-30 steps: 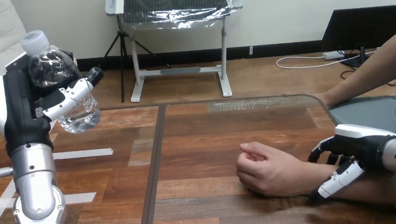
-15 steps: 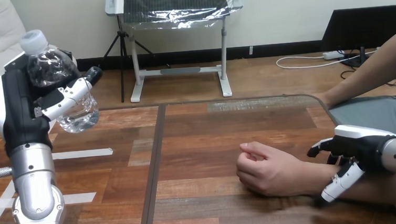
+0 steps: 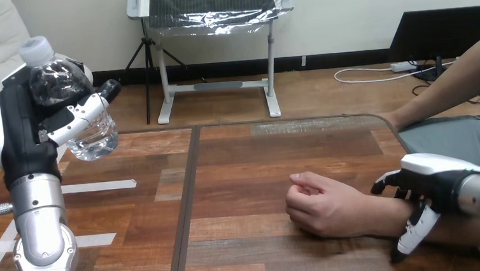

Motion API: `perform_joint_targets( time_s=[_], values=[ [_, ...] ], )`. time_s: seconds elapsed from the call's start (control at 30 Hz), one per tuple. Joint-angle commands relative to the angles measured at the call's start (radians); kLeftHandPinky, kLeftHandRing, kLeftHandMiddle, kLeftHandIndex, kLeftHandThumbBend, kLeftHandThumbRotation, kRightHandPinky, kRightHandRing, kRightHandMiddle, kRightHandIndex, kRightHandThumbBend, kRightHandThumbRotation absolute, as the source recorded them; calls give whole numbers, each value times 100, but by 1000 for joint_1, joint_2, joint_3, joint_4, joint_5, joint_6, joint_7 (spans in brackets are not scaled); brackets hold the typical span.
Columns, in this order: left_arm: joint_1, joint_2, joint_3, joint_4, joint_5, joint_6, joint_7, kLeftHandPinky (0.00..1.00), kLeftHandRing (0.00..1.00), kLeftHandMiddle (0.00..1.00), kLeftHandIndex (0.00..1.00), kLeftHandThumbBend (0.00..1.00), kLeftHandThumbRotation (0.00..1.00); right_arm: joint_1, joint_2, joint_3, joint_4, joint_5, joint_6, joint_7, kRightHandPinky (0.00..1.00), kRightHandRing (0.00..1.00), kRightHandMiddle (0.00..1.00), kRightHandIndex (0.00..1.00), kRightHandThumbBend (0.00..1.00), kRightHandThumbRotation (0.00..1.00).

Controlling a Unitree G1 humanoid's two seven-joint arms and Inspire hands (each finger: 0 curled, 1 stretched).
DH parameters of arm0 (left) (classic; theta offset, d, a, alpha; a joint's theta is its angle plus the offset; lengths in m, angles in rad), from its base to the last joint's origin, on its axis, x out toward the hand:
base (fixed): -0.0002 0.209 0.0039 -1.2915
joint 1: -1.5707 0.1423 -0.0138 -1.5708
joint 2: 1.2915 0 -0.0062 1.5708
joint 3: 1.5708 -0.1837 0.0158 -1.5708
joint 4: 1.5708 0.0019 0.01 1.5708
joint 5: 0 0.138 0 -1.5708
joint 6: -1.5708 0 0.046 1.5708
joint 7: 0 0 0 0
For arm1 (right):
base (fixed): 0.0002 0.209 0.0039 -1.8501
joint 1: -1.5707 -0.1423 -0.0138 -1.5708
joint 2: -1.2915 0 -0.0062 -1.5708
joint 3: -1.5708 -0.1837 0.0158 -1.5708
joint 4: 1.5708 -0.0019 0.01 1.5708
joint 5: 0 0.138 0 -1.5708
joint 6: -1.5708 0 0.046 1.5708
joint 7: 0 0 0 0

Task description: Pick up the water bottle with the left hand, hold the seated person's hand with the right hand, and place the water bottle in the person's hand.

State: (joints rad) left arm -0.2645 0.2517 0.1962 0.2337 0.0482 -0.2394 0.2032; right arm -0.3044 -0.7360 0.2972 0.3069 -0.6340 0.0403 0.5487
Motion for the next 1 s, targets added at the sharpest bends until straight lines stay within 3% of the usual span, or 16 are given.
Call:
perform_joint_targets(
  time_s=[0.0, 0.33, 0.83, 0.97],
  values=[
    [-89, 1, 9, -69, 1, -15, 7, 30, 35, 40, 41, 64, 0, 129, 82, 121, 16, -35, -22, -14, 56, 76, 85, 81, 100, 13],
    [-89, -6, 13, -76, -11, -16, 1, 29, 34, 40, 41, 64, 0, 152, 88, 119, -8, -50, -28, -65, 49, 67, 73, 74, 100, 4],
    [-92, -6, 18, -75, -5, -17, 11, 30, 35, 40, 42, 62, 0, 174, 87, 120, -14, -67, -84, -120, 42, 55, 63, 65, 98, 0],
    [-92, -7, 18, -76, -4, -23, 11, 30, 35, 40, 42, 62, 0, 179, 84, 124, -7, -81, -116, -162, 39, 51, 59, 62, 98, 0]
  ],
)
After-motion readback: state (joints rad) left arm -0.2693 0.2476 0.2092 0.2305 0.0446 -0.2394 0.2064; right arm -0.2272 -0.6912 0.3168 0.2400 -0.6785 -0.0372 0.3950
